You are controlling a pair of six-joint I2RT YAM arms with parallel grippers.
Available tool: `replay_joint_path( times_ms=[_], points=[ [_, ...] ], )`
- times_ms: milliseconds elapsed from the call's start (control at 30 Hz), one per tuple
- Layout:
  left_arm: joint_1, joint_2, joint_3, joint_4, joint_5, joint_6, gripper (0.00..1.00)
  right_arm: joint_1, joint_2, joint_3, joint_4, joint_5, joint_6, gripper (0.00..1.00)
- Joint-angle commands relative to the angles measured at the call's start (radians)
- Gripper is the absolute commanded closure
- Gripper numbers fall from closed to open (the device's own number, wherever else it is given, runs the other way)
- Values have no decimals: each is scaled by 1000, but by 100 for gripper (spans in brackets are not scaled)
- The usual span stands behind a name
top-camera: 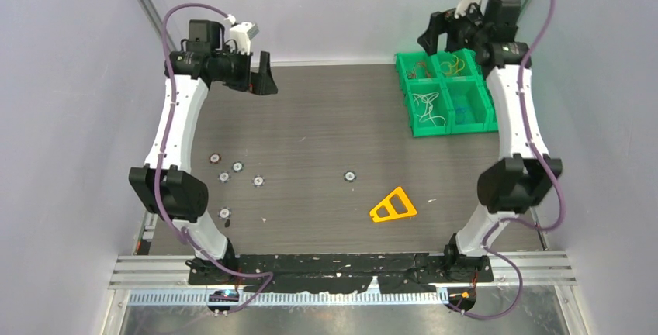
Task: Untangle the cables
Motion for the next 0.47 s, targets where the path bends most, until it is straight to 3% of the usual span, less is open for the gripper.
replay_joint_path(
  times_ms=[0, 200, 333, 433],
  points=[
    [13, -70, -117, -109, -171, 134, 1, -62, -206, -284, -140, -24, 60, 5],
    [13, -232, -474, 25, -215, 98, 0, -146, -509, -801, -87, -2, 0, 5],
    [14, -314, -607, 63, -238, 83, 0, -150, -621, -951, -50, 9, -10, 5],
    [14, -339, -614, 63, -264, 92, 0, -149, -633, -955, -42, 3, 6, 5]
  ],
)
